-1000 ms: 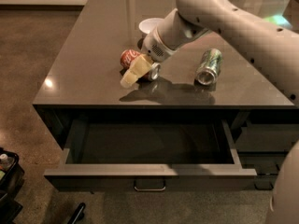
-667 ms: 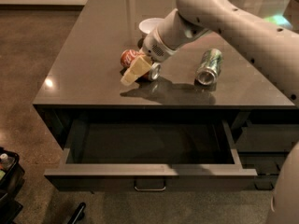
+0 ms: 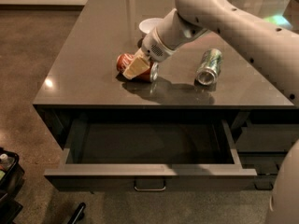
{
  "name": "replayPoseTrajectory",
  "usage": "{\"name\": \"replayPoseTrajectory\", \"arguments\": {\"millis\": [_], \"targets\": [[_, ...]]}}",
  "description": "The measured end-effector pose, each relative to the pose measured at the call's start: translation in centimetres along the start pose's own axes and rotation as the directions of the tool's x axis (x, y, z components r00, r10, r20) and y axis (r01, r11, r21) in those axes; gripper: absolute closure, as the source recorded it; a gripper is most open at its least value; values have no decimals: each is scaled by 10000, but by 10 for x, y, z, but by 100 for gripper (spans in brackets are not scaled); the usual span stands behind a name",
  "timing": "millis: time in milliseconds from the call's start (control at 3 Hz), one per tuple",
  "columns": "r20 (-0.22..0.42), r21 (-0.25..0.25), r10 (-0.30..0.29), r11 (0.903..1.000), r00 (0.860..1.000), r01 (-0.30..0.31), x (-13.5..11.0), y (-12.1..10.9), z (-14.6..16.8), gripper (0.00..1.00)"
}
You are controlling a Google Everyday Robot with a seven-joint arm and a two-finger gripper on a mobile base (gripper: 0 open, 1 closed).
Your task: Place coke can into top drawer
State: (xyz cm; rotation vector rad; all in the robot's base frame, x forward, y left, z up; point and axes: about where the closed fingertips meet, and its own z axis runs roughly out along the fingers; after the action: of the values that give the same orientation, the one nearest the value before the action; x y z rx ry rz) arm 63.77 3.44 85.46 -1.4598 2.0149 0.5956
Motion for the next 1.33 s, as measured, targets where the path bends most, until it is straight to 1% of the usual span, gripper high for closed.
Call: {"name": "replayPoseTrajectory", "arguments": {"millis": [333,667,1000,1333], "targets": [[0,0,0,10000,10000,0,0,0,0,89],[122,-168,-30,9999,9999,32,-3,1,1,100],[262,-121,448,9989,9986,-445,1,18,-24,100],[-245,426,1455,9886,9891,-1444,19,55,-74,100]]}}
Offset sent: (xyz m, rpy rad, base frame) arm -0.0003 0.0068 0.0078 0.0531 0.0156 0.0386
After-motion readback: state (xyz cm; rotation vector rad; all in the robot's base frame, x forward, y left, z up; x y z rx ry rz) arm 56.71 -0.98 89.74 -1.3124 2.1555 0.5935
